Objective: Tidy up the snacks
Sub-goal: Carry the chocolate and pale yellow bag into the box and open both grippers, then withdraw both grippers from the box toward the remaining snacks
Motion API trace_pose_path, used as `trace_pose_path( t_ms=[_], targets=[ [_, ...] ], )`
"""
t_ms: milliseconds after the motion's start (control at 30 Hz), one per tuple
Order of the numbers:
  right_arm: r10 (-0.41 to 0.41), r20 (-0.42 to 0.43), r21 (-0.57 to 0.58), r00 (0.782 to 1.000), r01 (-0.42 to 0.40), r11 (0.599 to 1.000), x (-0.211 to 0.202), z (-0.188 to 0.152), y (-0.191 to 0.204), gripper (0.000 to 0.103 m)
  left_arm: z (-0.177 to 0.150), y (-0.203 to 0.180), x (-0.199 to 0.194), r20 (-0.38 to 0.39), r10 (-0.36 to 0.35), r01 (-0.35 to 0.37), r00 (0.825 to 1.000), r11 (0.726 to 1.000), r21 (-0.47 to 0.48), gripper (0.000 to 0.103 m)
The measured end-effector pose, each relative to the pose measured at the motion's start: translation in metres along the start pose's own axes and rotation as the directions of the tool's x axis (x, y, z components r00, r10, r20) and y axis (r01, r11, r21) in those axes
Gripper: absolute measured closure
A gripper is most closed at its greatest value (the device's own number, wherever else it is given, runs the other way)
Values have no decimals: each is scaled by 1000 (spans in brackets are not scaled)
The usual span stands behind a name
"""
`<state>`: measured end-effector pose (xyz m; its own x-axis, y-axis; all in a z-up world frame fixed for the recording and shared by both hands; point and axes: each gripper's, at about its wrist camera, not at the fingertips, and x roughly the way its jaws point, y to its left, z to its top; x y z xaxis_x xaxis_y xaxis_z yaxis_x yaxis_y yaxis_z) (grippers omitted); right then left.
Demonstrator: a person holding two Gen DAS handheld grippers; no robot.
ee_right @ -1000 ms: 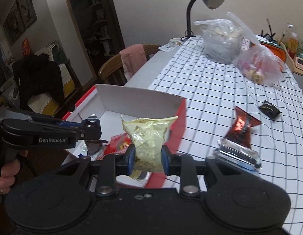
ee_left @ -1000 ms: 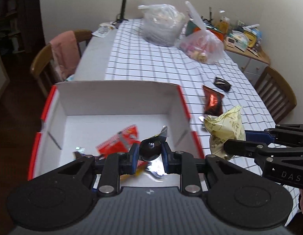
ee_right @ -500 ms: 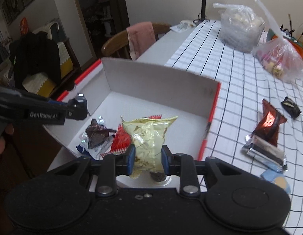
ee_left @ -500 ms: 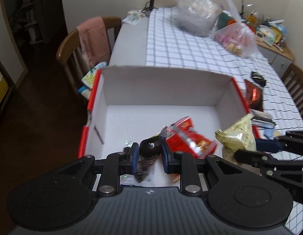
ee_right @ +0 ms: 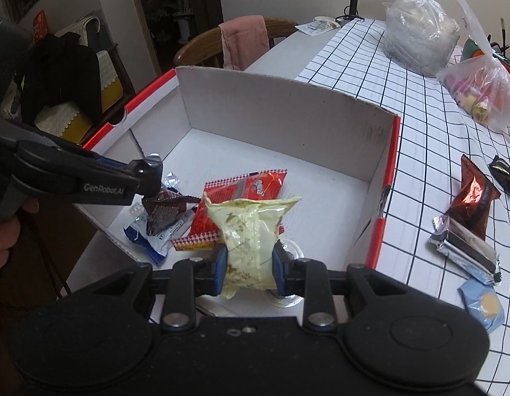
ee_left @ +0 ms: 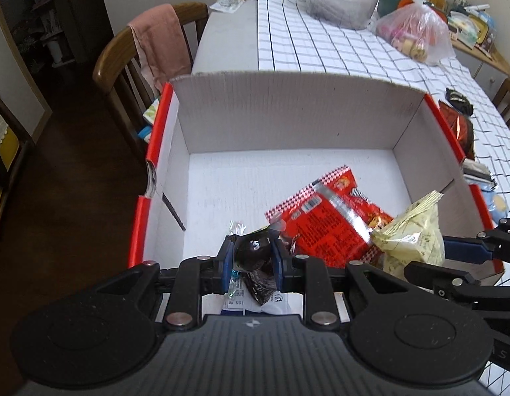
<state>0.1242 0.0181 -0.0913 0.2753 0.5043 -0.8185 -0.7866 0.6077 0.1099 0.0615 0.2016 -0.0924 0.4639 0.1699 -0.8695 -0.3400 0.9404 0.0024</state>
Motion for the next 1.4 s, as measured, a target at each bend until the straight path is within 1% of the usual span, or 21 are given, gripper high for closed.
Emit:
trace_pose_path(
  t_ms=[200, 300, 367, 433, 567, 600, 633, 700, 767, 867, 933, 1000, 1067, 1167, 1300, 1367, 1400],
  targets=[
    [0, 0, 14, 1000, 0, 1000, 0, -1, 0, 70, -2, -1, 2, 1, 14, -14, 1000, 1000, 5, 79],
    [1, 4, 24, 1000, -1, 1000, -1, -1, -3, 66, -1, -1, 2, 0, 13, -13, 1000, 1000, 4, 79],
    [7, 9, 34, 1000, -7, 999, -3, -2, -4, 61, -2, 0, 1, 3, 14, -14, 1000, 1000, 1, 79],
    [15, 18, 40, 1000, -16, 999, -7, -2, -5, 58, -3, 1, 0, 10, 11, -11, 1000, 1000, -6, 73],
    [33, 44, 45, 998, -35, 998, -18, -2, -4, 53, -5, 2, -8, 25, 1, -1, 1000, 1000, -14, 71],
    [37, 51, 48, 998, -40, 998, -21, -2, -4, 52, -6, 2, -10, 30, -4, 4, 1000, 1000, -15, 69],
    [40, 58, 50, 998, -43, 998, -25, -2, -5, 48, -7, 2, -13, 37, -10, 11, 999, 1000, -15, 62],
    [48, 76, 52, 996, -52, 997, -32, -1, -5, 44, -9, 2, -21, 60, -22, 23, 998, 1000, -16, 55],
    [54, 92, 60, 994, -59, 996, -39, -1, -6, 39, -10, 0, -29, 80, -35, 37, 996, 999, -14, 53],
    [68, 114, 67, 991, -76, 995, -49, 0, -8, 36, -12, -3, -40, 101, -54, 56, 993, 998, -13, 51],
    [74, 130, 70, 989, -83, 994, -55, 0, -9, 34, -14, -7, -49, 125, -65, 66, 990, 998, -10, 42],
    [76, 146, 78, 986, -89, 993, -62, -1, -12, 32, -16, -9, -58, 153, -67, 69, 986, 998, -10, 38],
    [81, 162, 87, 983, -96, 992, -69, -2, -15, 27, -17, -11, -66, 171, -82, 85, 982, 996, -10, 37],
    [84, 186, 90, 979, -102, 991, -81, -5, -18, 23, -19, -16, -76, 196, -89, 92, 977, 996, -8, 37],
    [87, 215, 95, 973, -109, 989, -95, -10, -24, 19, -22, -26, -88, 229, -96, 99, 969, 995, -4, 32],
    [79, 230, 102, 970, -105, 989, -102, -12, -28, 14, -23, -34, -94, 244, -96, 98, 965, 995, 7, 29],
    [73, 237, 105, 969, -100, 989, -106, -14, -30, 14, -24, -38, -97, 251, -98, 97, 963, 995, 15, 25]
  ],
)
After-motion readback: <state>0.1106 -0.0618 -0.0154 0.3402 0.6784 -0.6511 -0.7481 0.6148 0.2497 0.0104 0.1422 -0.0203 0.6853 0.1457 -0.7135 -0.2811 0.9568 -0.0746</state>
